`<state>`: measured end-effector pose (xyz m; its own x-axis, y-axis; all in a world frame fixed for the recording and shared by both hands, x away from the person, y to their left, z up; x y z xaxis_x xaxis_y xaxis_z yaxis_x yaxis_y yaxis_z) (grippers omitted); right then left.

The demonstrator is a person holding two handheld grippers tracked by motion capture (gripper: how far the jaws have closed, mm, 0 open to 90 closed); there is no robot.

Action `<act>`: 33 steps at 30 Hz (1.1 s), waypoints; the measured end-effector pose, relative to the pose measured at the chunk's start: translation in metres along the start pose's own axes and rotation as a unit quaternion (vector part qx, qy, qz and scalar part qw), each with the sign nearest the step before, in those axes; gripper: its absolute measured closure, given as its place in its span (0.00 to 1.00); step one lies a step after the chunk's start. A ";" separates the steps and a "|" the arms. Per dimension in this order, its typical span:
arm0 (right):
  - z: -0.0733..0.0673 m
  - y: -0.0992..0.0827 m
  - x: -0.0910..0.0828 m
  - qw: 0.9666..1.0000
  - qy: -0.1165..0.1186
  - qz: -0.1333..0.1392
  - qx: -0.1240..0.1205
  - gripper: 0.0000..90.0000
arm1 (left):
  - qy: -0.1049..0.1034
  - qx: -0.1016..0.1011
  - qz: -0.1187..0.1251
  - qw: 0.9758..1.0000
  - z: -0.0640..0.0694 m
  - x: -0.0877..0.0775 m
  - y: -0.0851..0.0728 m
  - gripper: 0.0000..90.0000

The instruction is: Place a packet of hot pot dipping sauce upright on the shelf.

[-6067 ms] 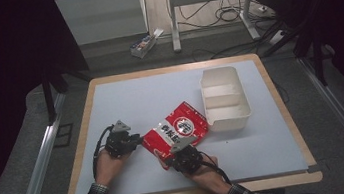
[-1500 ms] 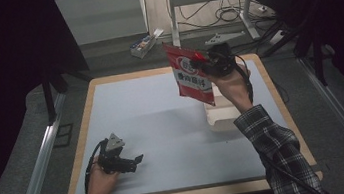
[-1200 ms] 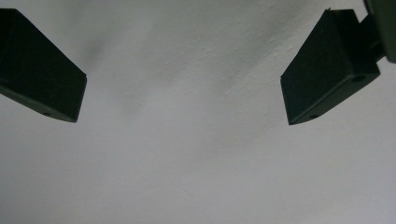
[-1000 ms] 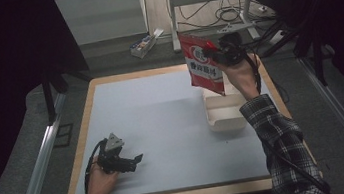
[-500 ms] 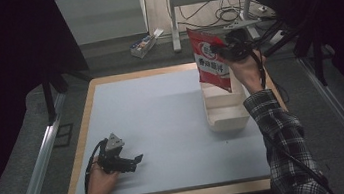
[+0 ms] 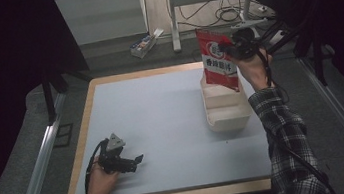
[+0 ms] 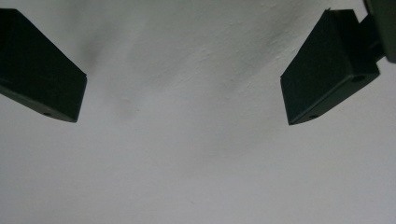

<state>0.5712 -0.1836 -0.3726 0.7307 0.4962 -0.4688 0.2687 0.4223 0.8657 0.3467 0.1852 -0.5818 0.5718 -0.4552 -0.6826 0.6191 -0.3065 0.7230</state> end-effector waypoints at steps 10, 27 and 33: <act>0.004 -0.012 0.018 1.000 0.002 -0.005 -0.006 0.98 | 0.000 -0.001 -0.001 1.000 -0.001 0.000 0.000 0.00; -0.006 -0.020 0.031 0.999 0.009 -0.014 -0.029 0.97 | -0.001 0.004 -0.003 1.000 0.001 0.000 -0.001 0.01; -0.007 -0.027 0.032 0.999 0.020 -0.026 -0.021 0.93 | -0.002 0.005 -0.003 1.000 0.001 0.000 -0.001 0.01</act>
Point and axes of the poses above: each handheld gripper's, and its own axes: x roughly forward along the jaws, y roughly out of its top, z roughly to its right, the point moved 7 cm from there along x, roughly forward along the jaws, and after that the axes turned 9 degrees about -x, right-handed, at the moved point
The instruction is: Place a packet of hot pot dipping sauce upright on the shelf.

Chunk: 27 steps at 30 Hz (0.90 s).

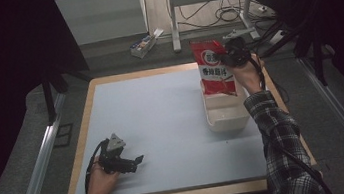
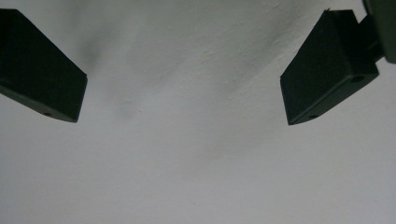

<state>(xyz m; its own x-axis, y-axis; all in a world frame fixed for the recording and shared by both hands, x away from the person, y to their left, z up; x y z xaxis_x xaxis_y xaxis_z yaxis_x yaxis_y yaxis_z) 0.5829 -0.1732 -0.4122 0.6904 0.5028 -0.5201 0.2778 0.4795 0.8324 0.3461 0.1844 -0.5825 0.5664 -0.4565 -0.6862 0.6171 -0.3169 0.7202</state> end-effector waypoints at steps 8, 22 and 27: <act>-0.003 -0.020 -0.004 1.000 0.026 -0.014 0.009 0.91 | 0.000 0.002 0.000 1.000 0.001 0.000 0.000 0.01; -0.032 -0.050 -0.015 0.997 0.063 -0.032 -0.007 0.91 | 0.002 0.008 -0.003 1.000 0.002 0.001 0.000 0.01; -0.023 -0.048 -0.014 0.997 0.039 -0.050 -0.042 0.96 | 0.002 0.007 -0.003 1.000 0.001 0.001 0.000 0.01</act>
Point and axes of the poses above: each handheld gripper's, and its own axes: x roughly forward along the jaws, y roughly out of its top, z roughly to its right, the point moved 7 cm from there along x, roughly forward along the jaws, and after that the axes turned 9 degrees about -x, right-handed, at the moved point
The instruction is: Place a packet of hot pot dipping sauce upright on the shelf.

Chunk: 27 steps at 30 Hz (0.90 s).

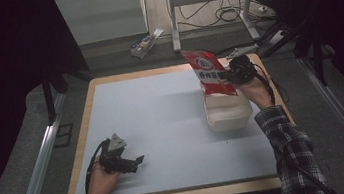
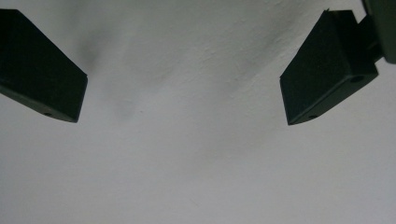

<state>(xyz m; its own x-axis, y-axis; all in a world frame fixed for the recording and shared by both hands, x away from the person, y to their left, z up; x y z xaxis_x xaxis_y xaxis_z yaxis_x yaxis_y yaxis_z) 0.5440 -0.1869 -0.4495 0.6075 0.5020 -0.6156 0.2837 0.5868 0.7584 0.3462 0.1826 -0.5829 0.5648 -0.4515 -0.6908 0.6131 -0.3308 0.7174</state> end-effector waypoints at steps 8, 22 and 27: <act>0.020 0.007 0.007 0.999 -0.016 -0.002 -0.028 0.97 | 0.001 -0.003 -0.002 1.000 -0.001 0.000 -0.001 0.01; 0.028 -0.016 0.002 0.999 -0.002 0.045 0.026 0.96 | 0.002 -0.001 -0.003 1.000 -0.001 0.000 -0.001 0.01; 0.028 -0.027 0.000 0.998 0.000 0.048 0.040 0.96 | 0.002 0.000 -0.003 1.000 -0.001 0.001 -0.001 0.01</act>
Point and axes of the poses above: each handheld gripper's, and its own axes: x roughly forward along the jaws, y roughly out of its top, z roughly to its right, the point moved 7 cm from there along x, roughly forward along the jaws, and after that the axes turned 9 degrees about -x, right-handed, at the moved point
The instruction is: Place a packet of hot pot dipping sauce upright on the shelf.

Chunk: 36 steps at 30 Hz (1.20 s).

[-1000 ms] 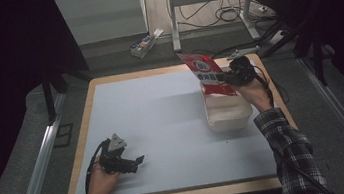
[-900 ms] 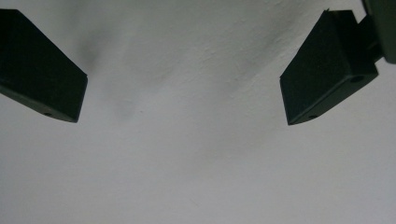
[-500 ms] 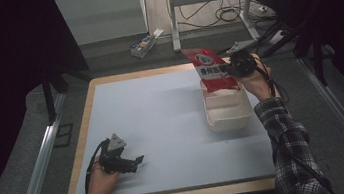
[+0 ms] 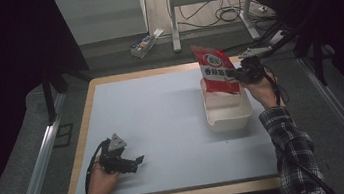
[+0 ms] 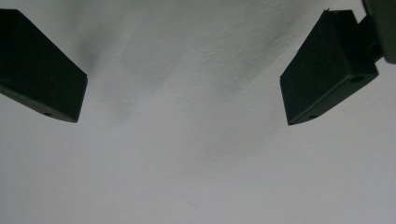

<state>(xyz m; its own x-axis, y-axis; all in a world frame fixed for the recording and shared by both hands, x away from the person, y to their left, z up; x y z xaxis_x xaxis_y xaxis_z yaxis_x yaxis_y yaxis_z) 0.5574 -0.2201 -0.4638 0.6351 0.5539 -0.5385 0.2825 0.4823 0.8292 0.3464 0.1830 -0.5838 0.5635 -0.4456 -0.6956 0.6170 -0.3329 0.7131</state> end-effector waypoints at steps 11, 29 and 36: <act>-0.001 -0.027 -0.004 1.000 -0.014 -0.017 0.018 0.84 | 0.001 0.001 -0.002 1.000 0.000 0.001 0.000 0.01; -0.006 -0.011 -0.014 0.999 -0.025 0.004 0.035 0.22 | 0.004 0.002 0.001 1.000 0.000 0.000 0.001 0.01; -0.010 -0.008 -0.023 0.999 -0.022 0.006 0.035 0.17 | 0.004 0.002 0.002 1.000 0.000 -0.001 0.001 0.01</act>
<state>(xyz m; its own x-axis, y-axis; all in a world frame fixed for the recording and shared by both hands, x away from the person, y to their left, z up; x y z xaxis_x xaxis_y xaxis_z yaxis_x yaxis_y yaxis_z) 0.5336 -0.2293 -0.4594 0.6687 0.5283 -0.5231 0.3235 0.4268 0.8445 0.3465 0.1828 -0.5829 0.5706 -0.4398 -0.6935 0.6129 -0.3340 0.7161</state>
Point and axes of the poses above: each handheld gripper's, and its own axes: x roughly forward along the jaws, y roughly out of its top, z roughly to its right, the point moved 7 cm from there along x, roughly forward along the jaws, and after that the axes turned 9 degrees about -x, right-handed, at the moved point
